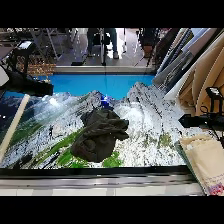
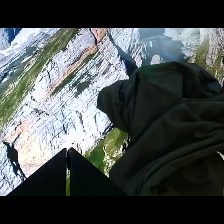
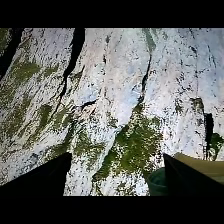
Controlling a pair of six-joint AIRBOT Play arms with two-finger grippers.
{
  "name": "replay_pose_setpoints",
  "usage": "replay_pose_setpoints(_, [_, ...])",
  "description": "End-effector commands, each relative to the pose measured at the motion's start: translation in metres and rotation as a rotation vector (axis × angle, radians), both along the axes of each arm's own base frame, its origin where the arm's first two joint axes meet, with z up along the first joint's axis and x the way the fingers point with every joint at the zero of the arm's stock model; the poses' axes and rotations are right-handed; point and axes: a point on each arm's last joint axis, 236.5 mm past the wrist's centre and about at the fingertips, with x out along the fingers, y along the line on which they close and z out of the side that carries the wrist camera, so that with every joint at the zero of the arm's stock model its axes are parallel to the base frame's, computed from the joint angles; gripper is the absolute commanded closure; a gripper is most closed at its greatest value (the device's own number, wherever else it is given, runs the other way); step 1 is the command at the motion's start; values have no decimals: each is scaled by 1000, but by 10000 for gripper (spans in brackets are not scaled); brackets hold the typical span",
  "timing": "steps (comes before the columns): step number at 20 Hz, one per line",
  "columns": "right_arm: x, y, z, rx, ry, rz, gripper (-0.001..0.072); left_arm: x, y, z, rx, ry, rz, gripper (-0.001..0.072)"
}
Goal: Fold the clothes and pants, and hang the long-sleeved shirts on hangers.
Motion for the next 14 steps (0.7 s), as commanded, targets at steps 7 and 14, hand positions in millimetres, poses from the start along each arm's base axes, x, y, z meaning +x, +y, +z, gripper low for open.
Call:
replay_pose_setpoints(7, [0, 0, 0, 0, 0, 1, 79, 0, 0, 0, 0, -1, 1, 698])
replay_pose_setpoints(14, [3, -1, 2, -3, -15, -5, 79, 2, 0, 1, -1, -10, 1, 698])
